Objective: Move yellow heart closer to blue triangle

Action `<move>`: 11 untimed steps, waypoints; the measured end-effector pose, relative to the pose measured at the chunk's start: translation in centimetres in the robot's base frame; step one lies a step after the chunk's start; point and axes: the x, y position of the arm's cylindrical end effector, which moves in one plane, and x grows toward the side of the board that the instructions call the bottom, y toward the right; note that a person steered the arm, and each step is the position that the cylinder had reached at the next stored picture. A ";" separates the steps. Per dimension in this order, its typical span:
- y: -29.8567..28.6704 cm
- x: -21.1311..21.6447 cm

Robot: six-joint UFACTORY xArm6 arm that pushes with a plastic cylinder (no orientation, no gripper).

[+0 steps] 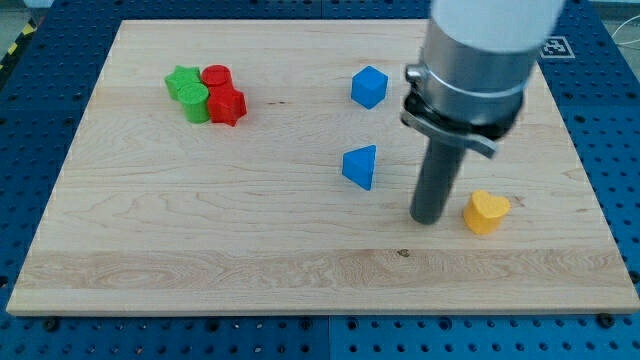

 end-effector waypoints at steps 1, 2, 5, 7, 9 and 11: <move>2.1 3.1; 4.9 5.1; 7.9 1.6; 7.1 -1.4; 6.1 -3.9; 9.5 -1.3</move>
